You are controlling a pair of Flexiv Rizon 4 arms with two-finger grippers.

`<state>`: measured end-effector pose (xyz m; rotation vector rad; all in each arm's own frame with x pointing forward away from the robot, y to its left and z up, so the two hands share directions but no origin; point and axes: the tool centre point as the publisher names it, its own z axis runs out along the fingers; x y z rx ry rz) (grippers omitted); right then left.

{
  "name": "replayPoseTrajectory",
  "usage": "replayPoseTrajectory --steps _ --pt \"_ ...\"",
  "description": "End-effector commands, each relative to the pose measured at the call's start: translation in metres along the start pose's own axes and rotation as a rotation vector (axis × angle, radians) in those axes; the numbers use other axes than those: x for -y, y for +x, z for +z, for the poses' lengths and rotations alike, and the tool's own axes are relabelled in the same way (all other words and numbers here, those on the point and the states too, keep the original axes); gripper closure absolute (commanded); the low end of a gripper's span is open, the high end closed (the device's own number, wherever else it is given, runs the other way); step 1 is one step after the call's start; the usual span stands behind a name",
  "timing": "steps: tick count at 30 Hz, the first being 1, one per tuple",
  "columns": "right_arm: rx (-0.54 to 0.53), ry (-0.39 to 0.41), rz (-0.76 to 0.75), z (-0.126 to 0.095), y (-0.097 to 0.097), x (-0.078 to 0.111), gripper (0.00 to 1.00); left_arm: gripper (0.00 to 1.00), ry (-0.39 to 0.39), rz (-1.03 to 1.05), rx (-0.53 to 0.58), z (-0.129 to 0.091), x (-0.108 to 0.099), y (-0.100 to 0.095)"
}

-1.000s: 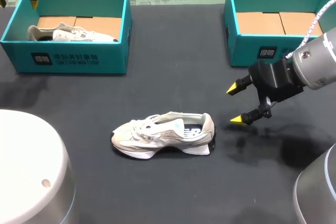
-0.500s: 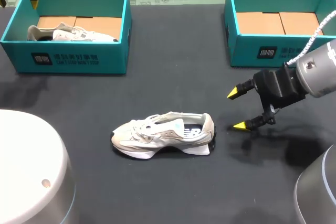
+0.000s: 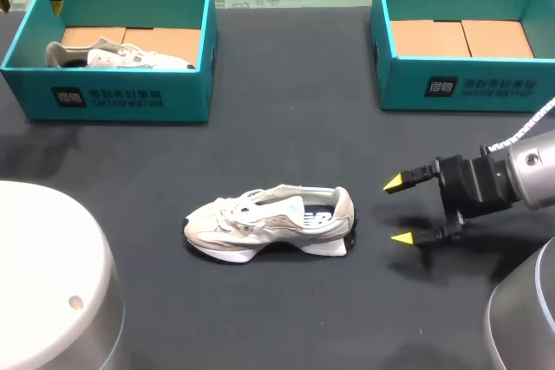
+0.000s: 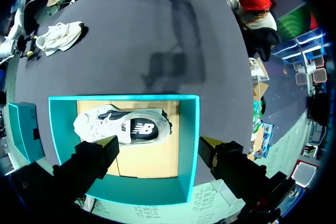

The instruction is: Take the shoe out of the shoebox, open the shoe tongue, remove and reinsert the insole, then place the shoe into the shoebox

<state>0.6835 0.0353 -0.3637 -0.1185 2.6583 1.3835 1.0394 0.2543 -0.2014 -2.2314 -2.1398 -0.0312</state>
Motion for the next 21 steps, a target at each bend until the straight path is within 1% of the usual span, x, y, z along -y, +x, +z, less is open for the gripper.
replayPoseTrajectory --steps 1,7,14,16,21 --pt "0.026 -0.044 0.008 0.01 0.0 0.009 0.0 0.0 0.0 0.0 -0.002 0.0 0.0 0.0" --pt "0.03 -0.054 0.02 0.018 -0.001 0.008 0.0 0.0 0.0 0.0 -0.002 0.0 0.0 0.0" --pt "0.043 -0.042 0.126 0.027 0.002 0.006 0.0 0.0 0.0 0.0 -0.002 0.0 0.0 0.0" --pt "0.049 -0.036 0.146 0.031 0.004 0.005 0.0 0.0 0.0 0.0 -0.002 0.0 0.0 0.0" --pt "0.069 -0.051 0.167 0.04 0.007 0.002 0.0 0.0 0.0 0.0 -0.002 0.0 0.0 0.0"
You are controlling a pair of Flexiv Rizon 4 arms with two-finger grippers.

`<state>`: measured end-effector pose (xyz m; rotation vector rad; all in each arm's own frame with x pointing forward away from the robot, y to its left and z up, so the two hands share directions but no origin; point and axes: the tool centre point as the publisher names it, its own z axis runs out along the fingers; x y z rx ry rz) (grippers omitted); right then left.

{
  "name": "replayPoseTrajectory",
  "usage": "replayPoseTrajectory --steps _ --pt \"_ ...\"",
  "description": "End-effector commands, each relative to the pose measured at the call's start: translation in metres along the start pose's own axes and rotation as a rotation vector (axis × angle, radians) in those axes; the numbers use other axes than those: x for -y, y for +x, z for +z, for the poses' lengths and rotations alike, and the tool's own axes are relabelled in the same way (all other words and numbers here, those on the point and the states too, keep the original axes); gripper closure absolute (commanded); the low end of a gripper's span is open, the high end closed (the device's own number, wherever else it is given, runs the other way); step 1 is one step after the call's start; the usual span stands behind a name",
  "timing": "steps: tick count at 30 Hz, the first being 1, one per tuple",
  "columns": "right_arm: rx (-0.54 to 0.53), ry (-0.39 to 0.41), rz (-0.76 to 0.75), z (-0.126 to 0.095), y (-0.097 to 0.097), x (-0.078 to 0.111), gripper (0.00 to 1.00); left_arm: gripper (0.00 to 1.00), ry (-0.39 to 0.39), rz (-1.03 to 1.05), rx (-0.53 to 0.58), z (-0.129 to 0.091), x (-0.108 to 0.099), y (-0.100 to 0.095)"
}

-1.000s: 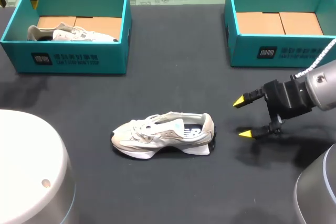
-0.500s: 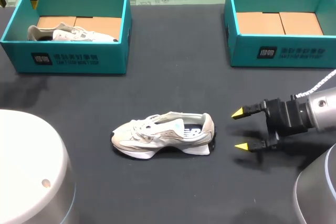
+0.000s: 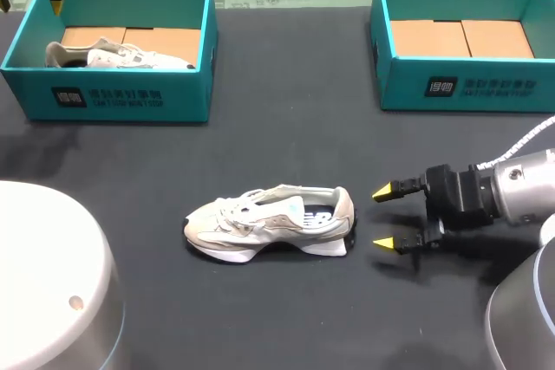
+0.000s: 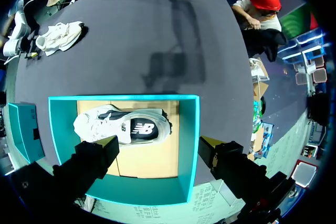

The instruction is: Take the shoe out of the shoebox, open the shoe tongue, remove and reinsert the insole, then place the shoe into the shoebox

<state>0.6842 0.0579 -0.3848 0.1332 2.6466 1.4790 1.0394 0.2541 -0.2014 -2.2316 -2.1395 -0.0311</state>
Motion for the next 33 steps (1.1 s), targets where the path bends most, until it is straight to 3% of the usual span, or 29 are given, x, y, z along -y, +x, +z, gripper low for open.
replayPoseTrajectory --steps 1,33 --pt "0.026 -0.007 0.007 0.011 0.006 -0.001 0.0 0.0 -0.001 0.0 -0.002 0.0 0.0 0.0" --pt "0.041 -0.069 0.052 0.061 -0.007 -0.007 0.0 0.0 -0.001 0.0 -0.002 0.0 0.0 0.0"
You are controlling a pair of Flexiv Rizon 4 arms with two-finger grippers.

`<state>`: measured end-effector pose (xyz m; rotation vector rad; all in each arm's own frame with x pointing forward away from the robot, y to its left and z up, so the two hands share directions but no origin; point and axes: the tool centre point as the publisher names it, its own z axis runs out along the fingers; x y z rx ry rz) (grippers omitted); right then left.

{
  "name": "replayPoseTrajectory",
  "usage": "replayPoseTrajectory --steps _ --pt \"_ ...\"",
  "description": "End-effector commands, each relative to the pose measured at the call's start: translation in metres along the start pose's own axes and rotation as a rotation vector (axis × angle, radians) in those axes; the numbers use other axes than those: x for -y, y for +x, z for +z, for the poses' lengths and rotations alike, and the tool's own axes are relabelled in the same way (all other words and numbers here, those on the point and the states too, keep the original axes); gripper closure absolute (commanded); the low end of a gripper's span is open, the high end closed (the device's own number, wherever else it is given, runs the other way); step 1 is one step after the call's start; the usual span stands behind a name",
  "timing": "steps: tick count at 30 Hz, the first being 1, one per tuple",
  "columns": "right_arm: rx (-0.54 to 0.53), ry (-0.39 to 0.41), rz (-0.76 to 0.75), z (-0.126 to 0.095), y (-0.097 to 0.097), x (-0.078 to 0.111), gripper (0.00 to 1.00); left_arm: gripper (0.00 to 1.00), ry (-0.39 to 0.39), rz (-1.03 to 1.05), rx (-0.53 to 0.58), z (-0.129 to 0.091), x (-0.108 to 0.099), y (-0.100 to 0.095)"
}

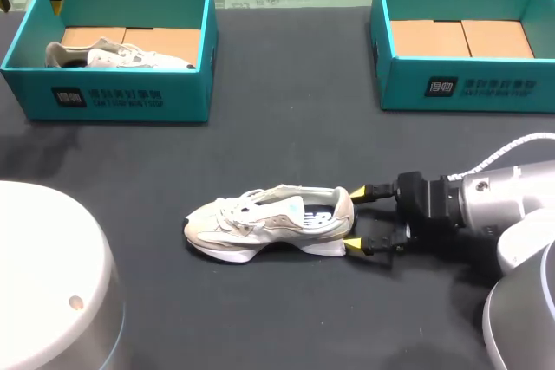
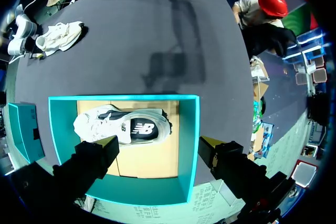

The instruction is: Take the shoe out of the shoebox, open the shoe tongue, remove and reinsert the insole, then place the shoe into the shoebox

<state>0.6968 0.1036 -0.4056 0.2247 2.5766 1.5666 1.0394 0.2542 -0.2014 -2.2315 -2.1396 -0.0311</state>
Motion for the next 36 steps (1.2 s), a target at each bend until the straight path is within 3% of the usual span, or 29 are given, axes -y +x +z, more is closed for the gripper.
replayPoseTrajectory --steps 1,24,36 --pt "0.0 0.0 -0.002 0.011 -0.001 -0.001 0.0 0.0 0.0 0.0 -0.002 0.0 0.0 0.0" --pt "-0.049 -0.013 0.006 0.044 0.005 -0.012 0.0 0.0 0.0 0.0 -0.002 0.0 0.0 0.0" --pt "-0.061 -0.025 0.008 0.051 0.009 -0.013 0.0 0.0 0.0 0.0 -0.002 0.0 0.0 0.0"
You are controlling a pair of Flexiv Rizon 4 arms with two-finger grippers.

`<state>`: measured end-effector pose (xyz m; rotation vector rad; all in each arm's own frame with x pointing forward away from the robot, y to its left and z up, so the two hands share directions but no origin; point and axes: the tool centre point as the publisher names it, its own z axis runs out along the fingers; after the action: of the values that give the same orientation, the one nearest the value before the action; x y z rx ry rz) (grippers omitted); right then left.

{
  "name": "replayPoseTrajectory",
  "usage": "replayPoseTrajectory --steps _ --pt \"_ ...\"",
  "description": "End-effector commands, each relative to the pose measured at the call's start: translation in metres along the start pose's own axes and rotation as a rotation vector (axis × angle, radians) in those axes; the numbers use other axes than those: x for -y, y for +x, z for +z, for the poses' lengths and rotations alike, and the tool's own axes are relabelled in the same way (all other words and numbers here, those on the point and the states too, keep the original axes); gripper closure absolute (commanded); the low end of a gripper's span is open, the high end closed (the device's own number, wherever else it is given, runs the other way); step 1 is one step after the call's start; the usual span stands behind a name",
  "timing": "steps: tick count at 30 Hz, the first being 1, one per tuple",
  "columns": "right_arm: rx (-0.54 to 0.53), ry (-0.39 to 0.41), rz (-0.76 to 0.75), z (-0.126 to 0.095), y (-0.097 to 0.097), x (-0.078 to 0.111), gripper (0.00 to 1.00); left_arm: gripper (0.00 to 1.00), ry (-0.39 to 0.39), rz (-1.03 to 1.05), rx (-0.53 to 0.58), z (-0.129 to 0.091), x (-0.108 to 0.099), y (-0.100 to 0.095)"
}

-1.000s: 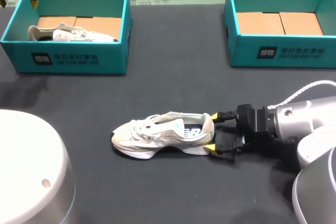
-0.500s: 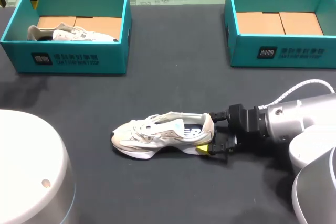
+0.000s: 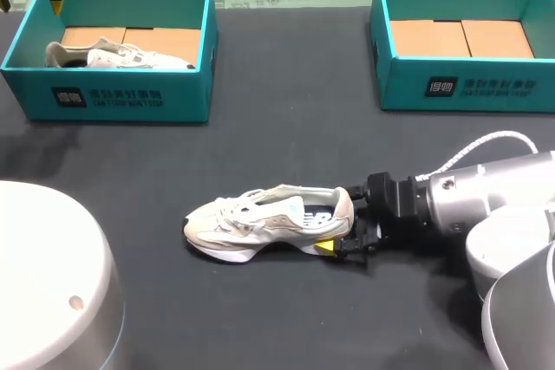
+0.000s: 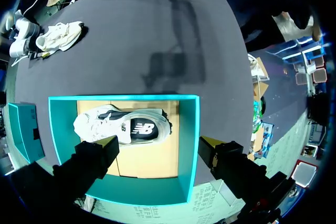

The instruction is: Take the shoe out of the shoebox, open the shoe tongue, remove and reinsert the insole, then place the shoe into the shoebox

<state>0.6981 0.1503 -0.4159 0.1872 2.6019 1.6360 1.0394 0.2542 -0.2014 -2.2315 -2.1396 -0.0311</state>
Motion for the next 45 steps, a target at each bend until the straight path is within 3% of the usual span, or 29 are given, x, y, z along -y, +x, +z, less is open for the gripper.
replayPoseTrajectory --steps 1,3,4,6,7,8,44,45 --pt "0.001 0.003 -0.002 0.0059 0.0006 -0.0014 0.0 0.0 -0.001 0.0 -0.002 -0.0005 0.0004 0.0002" --pt "0.0 0.002 -0.002 0.0061 0.0007 -0.0017 0.01 0.0 -0.001 0.0 -0.002 -0.0005 0.0004 0.0002" --pt "0.0 0.002 -0.002 0.0062 0.0007 -0.0018 0.36 0.0 -0.001 0.0 -0.002 -0.0005 0.0004 0.0002" --pt "0.0 0.002 -0.003 0.0068 0.001 -0.0026 0.64 0.0 -0.001 0.0 -0.002 -0.0005 0.0004 0.0002" --pt "0.0 0.002 -0.003 0.0068 0.001 -0.0026 0.89 0.0 -0.001 0.0 -0.002 -0.0005 0.0004 0.0002" --pt "0.001 0.002 -0.004 0.0068 0.001 -0.0026 1.0 0.0 -0.001 0.0 -0.002 -0.0005 0.0004 0.0002" --pt "-0.001 -0.008 -0.011 -0.0005 -0.0047 -0.0021 1.0 0.0 -0.001 0.0 -0.002 -0.0005 0.0004 0.0002" --pt "-0.001 -0.008 -0.011 -0.0005 -0.0047 -0.0021 1.0 0.0 -0.007 -0.01 0.006 -0.0009 0.0063 -0.006"
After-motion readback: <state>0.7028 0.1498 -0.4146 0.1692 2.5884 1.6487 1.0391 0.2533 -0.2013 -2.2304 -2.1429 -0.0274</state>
